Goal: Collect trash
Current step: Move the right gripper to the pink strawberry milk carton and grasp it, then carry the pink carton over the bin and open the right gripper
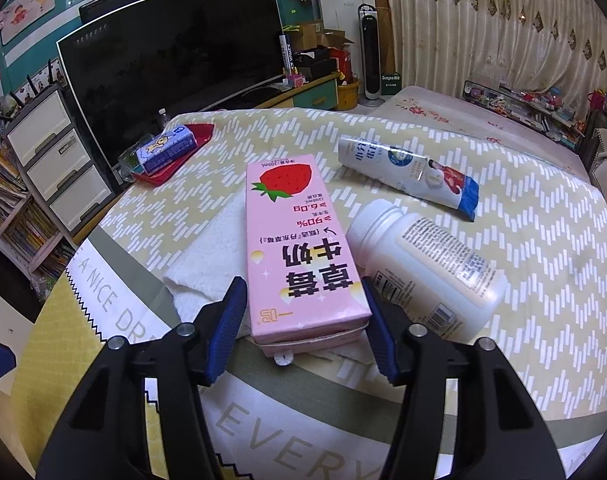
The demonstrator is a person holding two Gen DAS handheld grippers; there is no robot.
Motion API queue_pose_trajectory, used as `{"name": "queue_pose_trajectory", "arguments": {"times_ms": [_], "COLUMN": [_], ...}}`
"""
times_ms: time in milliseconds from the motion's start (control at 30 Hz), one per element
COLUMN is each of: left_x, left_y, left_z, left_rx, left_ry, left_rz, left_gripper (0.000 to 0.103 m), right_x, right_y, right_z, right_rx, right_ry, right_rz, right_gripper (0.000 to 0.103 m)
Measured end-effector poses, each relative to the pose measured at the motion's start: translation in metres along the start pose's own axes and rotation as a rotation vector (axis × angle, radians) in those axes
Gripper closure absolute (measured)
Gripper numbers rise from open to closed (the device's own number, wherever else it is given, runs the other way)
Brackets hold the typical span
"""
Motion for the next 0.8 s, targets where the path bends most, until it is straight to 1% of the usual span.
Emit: {"name": "queue_pose_trajectory", "arguments": {"times_ms": [67,100,233,367,567,667,800], "left_x": [-0.001,-0.002,-0.002,-0.002,-0.005,-0.006,-0.011], "left_y": [-0.001,-0.001,-0.001,-0.001,-0.001,-0.002,-0.002], "left_z": [0.001,0.001,0.001,0.0,-0.002,-0.001,-0.002], "left_rx": [0.002,0.002,0.002,0.001,-0.004,-0.002,-0.005], "left_ry": [-0.001,-0.001,0.002,0.006,0.002,-0.003,-0.013], "left_rz": [0.001,0.002,0.0,-0.002,0.003,0.002,0.012], "left_gripper": [0.006,0.006,0.006,0.006,0.006,0.006,0.006], "right_x": [0.001,0.002,0.01,0.014,0.006,-0.004,-0.02], "right_y": [0.001,0.001,0.001,0.004,0.002,-0.009,-0.028], "right_z": [0.001,0.002,-0.002,-0.021,-0.074,-0.111,-0.152], "right_rx": [0.002,0.004,-0.008,-0.031,-0.07,-0.106,-0.149], "right_ry": [0.003,0.0,-0.012,-0.012,0.003,0.009,-0.018], "right_rz": [0.001,-0.007,-0.036,-0.041,-0.008,0.013,0.044], "right_gripper": [0.05,0.054,0.055,0.055,0.055,0.055,0.055]}}
Point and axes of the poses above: each gripper's, at about its wrist camera, not at the fingertips, and z roughly the way its jaws point, x to its left, y to its top, the point moved 2 cm from there along z, roughly the way its jaws point, and after that the axes turned 7 degrees about -x, right-handed, at the moved point
